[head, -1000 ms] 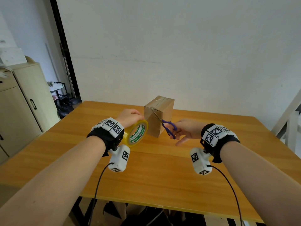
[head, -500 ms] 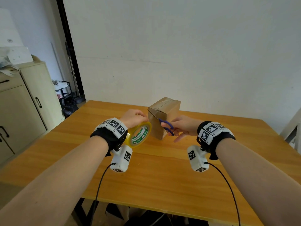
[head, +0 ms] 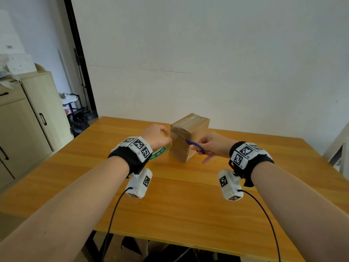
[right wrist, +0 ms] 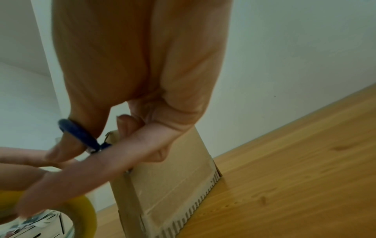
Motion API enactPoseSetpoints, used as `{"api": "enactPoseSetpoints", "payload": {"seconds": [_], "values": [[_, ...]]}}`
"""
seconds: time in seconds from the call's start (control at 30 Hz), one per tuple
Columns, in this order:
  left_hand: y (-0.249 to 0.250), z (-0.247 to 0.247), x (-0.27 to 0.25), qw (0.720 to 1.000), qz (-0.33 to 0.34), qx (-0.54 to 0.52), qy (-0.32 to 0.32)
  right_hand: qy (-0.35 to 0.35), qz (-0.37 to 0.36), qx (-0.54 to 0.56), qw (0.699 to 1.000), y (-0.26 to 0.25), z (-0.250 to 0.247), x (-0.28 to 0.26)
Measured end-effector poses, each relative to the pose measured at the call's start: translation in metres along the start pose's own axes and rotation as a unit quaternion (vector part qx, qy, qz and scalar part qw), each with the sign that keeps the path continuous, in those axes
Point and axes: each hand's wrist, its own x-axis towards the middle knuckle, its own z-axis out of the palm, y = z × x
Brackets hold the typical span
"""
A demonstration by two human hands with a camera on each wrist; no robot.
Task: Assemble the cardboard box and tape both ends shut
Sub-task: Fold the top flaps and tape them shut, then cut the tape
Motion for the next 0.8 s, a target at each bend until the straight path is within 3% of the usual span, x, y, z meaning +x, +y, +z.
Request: {"api": "enactPoseSetpoints", "payload": {"seconds": [0.13, 0.57, 0.8], "values": [[0.003, 0.000, 0.000, 0.998, 0.007, 0.057, 0.025, 0.002, -0.003, 0.004, 1.000, 0.000, 0.003, 0.001], [0.003, -0.012, 0.001, 0.983, 0.004, 0.184, -0.007, -0.006, -0.012, 0.004, 1.000, -0.005, 0.010, 0.002], [0.000, -0.013, 0.001, 0.994, -0.008, 0.107, -0.027, -0.010, -0.014, 0.024, 1.000, -0.002, 0.016, 0.005]]}}
